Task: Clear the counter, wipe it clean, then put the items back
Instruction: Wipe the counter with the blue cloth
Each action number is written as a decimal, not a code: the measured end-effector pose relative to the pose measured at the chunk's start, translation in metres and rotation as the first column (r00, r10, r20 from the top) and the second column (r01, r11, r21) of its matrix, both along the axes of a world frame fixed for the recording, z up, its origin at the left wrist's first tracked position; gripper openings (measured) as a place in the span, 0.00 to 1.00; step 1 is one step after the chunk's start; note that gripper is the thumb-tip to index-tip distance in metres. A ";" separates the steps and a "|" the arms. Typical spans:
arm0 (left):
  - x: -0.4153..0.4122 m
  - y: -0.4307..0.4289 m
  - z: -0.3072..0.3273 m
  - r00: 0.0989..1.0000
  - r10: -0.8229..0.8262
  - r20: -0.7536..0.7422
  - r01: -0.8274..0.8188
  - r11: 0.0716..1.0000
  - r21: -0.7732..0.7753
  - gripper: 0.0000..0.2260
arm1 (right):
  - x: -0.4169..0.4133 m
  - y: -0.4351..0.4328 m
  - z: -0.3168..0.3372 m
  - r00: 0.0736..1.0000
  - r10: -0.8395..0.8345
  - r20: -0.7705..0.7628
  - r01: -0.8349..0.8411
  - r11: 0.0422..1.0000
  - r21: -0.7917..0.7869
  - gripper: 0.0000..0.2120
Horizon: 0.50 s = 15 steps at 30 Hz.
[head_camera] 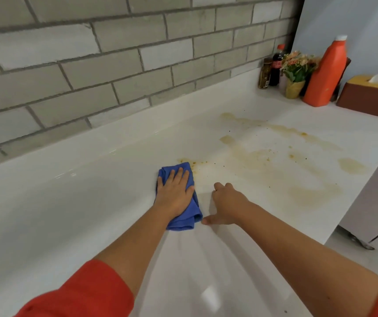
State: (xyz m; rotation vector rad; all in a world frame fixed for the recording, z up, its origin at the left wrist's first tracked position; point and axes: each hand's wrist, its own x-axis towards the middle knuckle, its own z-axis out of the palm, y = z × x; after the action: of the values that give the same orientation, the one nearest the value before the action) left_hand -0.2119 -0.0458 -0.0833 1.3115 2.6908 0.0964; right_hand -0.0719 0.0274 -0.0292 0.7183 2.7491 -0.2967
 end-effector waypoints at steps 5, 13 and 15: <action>0.041 -0.050 0.000 0.987 -0.156 0.039 0.153 0.986 0.065 0.23 | 0.022 -0.001 -0.007 0.997 0.015 -0.081 -0.024 0.994 -0.104 0.32; -0.026 -0.024 0.004 0.978 0.210 0.008 -0.210 0.978 -0.003 0.24 | 0.109 0.032 0.003 0.995 -0.097 -0.035 0.098 0.995 0.003 0.37; -0.026 -0.003 0.006 0.970 0.241 0.040 -0.240 0.971 -0.027 0.25 | 0.117 0.034 0.002 0.986 -0.165 0.034 0.166 0.986 -0.015 0.39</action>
State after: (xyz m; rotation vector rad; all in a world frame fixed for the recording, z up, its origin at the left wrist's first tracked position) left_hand -0.2378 -0.0491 -0.0776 0.9605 2.7930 0.1200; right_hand 0.0455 0.0609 -0.0271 0.9402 2.6571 -0.3403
